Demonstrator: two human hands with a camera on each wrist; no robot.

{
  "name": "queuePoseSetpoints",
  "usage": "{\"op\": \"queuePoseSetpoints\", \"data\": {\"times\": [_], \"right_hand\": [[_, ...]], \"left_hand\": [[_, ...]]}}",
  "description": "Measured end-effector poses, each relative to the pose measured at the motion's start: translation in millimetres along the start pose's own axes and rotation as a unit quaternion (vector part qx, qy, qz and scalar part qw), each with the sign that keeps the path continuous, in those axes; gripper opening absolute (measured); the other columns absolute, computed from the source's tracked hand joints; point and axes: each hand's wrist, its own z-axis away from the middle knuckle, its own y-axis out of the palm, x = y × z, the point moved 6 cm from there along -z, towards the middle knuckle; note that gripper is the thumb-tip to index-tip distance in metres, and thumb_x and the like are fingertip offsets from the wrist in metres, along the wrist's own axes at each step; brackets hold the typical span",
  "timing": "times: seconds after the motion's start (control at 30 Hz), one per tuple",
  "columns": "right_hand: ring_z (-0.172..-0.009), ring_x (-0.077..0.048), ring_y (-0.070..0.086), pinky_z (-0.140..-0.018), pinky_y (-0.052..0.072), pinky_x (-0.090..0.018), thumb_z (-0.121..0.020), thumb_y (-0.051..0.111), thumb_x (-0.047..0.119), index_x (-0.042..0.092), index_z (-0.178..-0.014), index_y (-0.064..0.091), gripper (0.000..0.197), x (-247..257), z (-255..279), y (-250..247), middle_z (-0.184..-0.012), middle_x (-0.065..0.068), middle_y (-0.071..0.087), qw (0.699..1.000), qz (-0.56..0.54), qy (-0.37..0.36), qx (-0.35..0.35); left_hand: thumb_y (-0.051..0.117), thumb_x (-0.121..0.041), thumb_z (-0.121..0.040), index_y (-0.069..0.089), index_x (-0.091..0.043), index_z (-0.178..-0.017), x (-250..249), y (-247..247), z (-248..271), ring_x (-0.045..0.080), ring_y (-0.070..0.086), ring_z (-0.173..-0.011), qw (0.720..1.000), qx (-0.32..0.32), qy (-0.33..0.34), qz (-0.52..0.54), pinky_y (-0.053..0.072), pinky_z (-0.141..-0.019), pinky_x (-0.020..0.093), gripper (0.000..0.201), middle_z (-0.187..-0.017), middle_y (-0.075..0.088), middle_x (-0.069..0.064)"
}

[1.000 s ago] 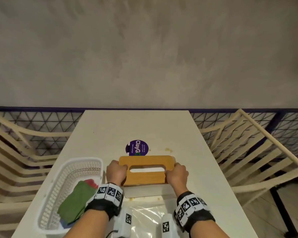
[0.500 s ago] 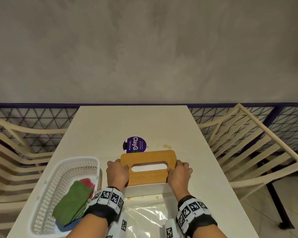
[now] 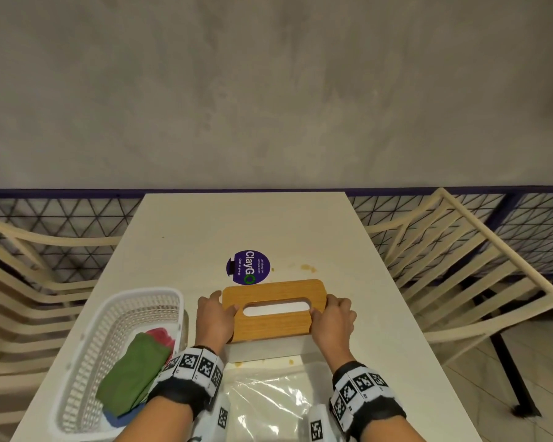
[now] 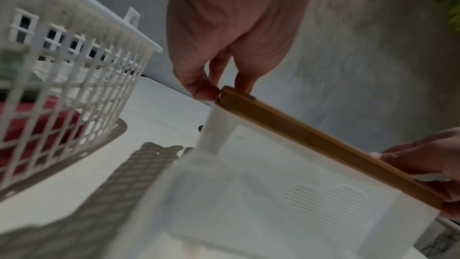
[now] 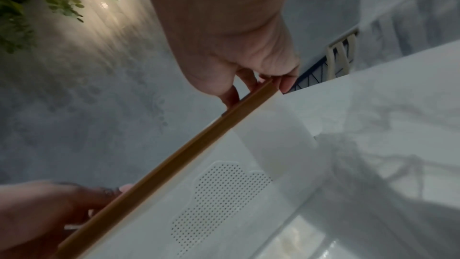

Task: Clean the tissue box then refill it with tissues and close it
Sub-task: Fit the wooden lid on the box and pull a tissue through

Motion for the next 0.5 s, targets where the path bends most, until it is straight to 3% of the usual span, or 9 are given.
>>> {"op": "queuePoseSetpoints", "data": {"times": [0.07, 0.17, 0.33, 0.43, 0.5], "right_hand": [[-0.113, -0.029, 0.037, -0.092, 0.036, -0.036, -0.096, 0.049, 0.024, 0.008, -0.132, 0.042, 0.040, -0.5, 0.4, 1.2, -0.127, -0.013, 0.041, 1.000, -0.004, -0.021, 0.001], [-0.112, -0.030, 0.035, -0.092, 0.036, -0.036, -0.098, 0.045, 0.026, 0.011, -0.136, 0.037, 0.041, -1.8, 1.3, 4.4, -0.129, -0.013, 0.038, 0.999, -0.001, -0.047, 0.011], [-0.112, -0.030, 0.036, -0.092, 0.038, -0.036, -0.100, 0.038, 0.027, 0.010, -0.139, 0.033, 0.043, -0.8, 4.1, 5.8, -0.133, -0.013, 0.034, 0.995, 0.026, -0.088, 0.029], [-0.121, -0.029, 0.035, -0.096, 0.038, -0.037, -0.099, 0.040, 0.025, 0.010, -0.140, 0.030, 0.044, 4.6, 0.8, 2.5, -0.141, -0.013, 0.031, 0.990, 0.067, -0.118, 0.046], [-0.133, -0.029, 0.024, -0.105, 0.032, -0.039, -0.097, 0.046, 0.022, 0.011, -0.142, 0.028, 0.050, 11.8, -6.5, -2.7, -0.149, -0.013, 0.022, 0.979, 0.097, -0.161, 0.079]], "left_hand": [[0.056, -0.024, -0.091, 0.043, -0.007, -0.135, -1.6, -2.0, 0.7, 0.030, 0.053, -0.111, 1.000, 0.000, 0.020, 0.017, 0.041, -0.085, 0.031, 0.049, -0.129, 0.046, 0.019], [0.055, -0.023, -0.091, 0.046, -0.008, -0.133, -2.0, -2.6, 1.9, 0.029, 0.053, -0.110, 0.999, -0.008, 0.040, 0.024, 0.042, -0.087, 0.033, 0.045, -0.126, 0.047, 0.018], [0.045, -0.029, -0.095, 0.039, -0.012, -0.138, -2.2, 1.5, 3.2, 0.031, 0.054, -0.109, 0.999, -0.001, 0.046, 0.008, 0.040, -0.083, 0.032, 0.046, -0.129, 0.043, 0.017], [0.046, -0.034, -0.094, 0.030, -0.013, -0.142, -0.9, -0.5, 4.3, 0.031, 0.045, -0.122, 0.999, 0.012, 0.041, -0.031, 0.038, -0.096, 0.039, 0.055, -0.136, 0.040, 0.017], [0.060, -0.033, -0.086, 0.025, -0.013, -0.144, -9.7, -6.7, 5.2, 0.027, 0.035, -0.131, 0.994, 0.023, 0.082, -0.072, 0.032, -0.106, 0.040, 0.070, -0.142, 0.034, 0.011]]}}
